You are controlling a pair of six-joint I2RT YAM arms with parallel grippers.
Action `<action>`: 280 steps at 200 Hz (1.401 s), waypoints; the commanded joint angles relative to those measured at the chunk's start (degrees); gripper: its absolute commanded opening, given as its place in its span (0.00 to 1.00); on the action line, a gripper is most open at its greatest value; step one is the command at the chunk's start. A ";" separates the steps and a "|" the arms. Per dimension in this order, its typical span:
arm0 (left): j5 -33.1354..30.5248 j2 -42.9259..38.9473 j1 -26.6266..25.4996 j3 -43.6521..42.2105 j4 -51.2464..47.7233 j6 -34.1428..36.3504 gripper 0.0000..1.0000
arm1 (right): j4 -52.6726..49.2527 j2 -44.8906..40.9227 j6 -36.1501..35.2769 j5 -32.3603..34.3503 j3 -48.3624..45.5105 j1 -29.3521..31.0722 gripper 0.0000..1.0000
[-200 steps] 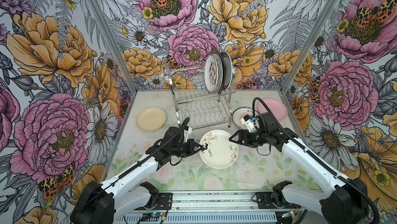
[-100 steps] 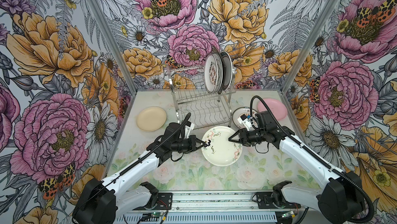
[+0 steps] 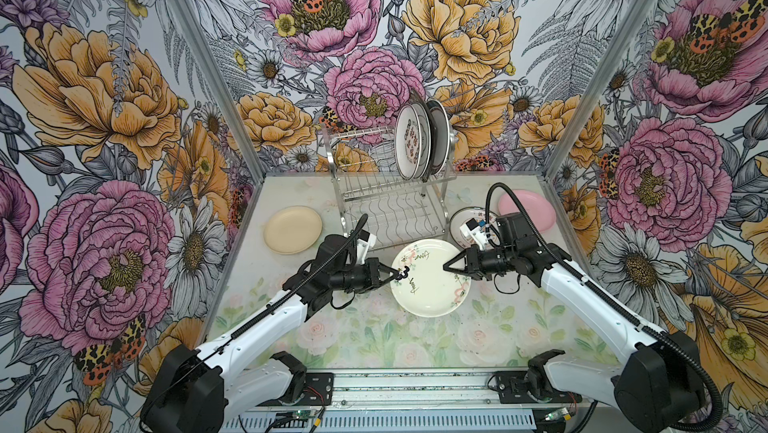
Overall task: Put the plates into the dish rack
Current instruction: 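Grip the raised floral plate edge with the right gripper and lift it, then carry the upright floral plate with the right gripper to the rack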
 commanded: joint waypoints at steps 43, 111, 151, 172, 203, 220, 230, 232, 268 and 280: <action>0.97 -1.99 0.64 2.75 1.77 2.20 0.48 | 2.93 -1.87 2.28 1.16 1.25 0.99 0.00; -9.09 -5.64 7.54 6.35 -19.41 9.46 0.77 | -7.37 -8.86 -0.11 21.20 9.97 4.36 0.00; -14.69 -5.33 8.93 6.40 -23.49 10.87 0.83 | -16.06 -9.89 -2.42 36.69 20.40 11.56 0.00; -15.44 -5.59 9.45 5.85 -23.45 11.29 0.88 | -19.08 -8.79 -3.00 42.64 27.14 14.73 0.00; -14.78 -5.63 10.55 5.24 -23.50 12.01 0.91 | -23.39 -4.70 -4.69 49.45 39.08 18.86 0.00; -14.42 -5.42 10.78 4.83 -23.51 12.28 0.92 | -25.02 -1.43 -5.41 52.80 45.42 20.70 0.00; -14.34 -5.58 10.79 4.64 -23.38 12.36 0.93 | -25.93 0.87 -5.51 54.14 49.55 21.38 0.00; -14.31 -5.61 10.79 4.52 -23.43 12.36 0.93 | -26.07 1.34 -5.51 54.41 50.29 21.53 0.00; -13.10 -6.42 10.88 3.45 -23.46 12.87 0.97 | -27.65 10.20 -6.50 58.63 63.97 22.77 0.00; -12.82 -6.96 11.00 3.07 -23.49 12.90 0.99 | -27.67 13.19 -7.37 60.25 68.89 22.88 0.00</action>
